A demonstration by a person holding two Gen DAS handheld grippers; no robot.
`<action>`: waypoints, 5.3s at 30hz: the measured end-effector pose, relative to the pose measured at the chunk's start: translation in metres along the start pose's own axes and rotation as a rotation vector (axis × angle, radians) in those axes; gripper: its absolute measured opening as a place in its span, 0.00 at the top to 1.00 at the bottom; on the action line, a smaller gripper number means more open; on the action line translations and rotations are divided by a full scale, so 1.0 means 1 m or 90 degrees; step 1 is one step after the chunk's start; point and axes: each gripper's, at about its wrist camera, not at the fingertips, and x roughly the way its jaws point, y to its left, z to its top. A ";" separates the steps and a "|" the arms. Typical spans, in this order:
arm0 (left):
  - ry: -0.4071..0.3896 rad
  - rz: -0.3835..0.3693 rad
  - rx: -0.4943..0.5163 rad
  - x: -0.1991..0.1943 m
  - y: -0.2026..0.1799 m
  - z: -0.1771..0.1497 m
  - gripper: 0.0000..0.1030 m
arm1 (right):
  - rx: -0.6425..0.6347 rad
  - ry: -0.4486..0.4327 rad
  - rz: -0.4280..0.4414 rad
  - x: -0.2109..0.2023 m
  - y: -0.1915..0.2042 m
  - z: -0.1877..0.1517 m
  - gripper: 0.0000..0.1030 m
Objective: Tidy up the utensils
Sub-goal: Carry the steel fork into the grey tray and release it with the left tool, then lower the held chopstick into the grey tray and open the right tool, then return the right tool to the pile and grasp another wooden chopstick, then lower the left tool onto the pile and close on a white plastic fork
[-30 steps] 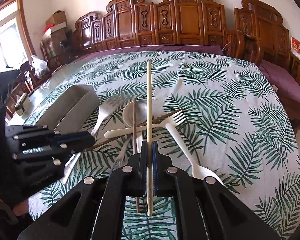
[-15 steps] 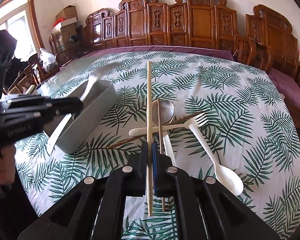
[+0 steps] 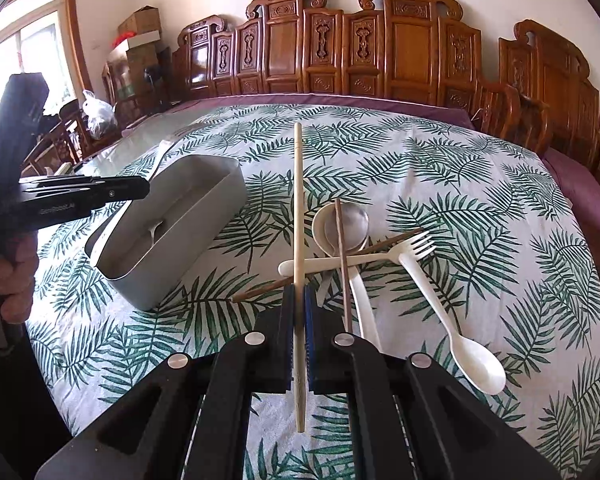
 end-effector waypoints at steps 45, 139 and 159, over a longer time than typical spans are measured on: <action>0.031 0.011 -0.054 0.008 0.069 0.002 0.93 | 0.005 0.021 0.080 0.015 0.090 0.042 0.94; -0.020 0.002 0.048 -0.014 -0.042 -0.002 0.12 | 0.003 0.081 -0.006 0.039 -0.029 -0.013 0.76; -0.005 0.006 0.080 -0.006 -0.063 -0.012 0.12 | -0.025 0.114 -0.063 0.060 -0.025 -0.012 0.86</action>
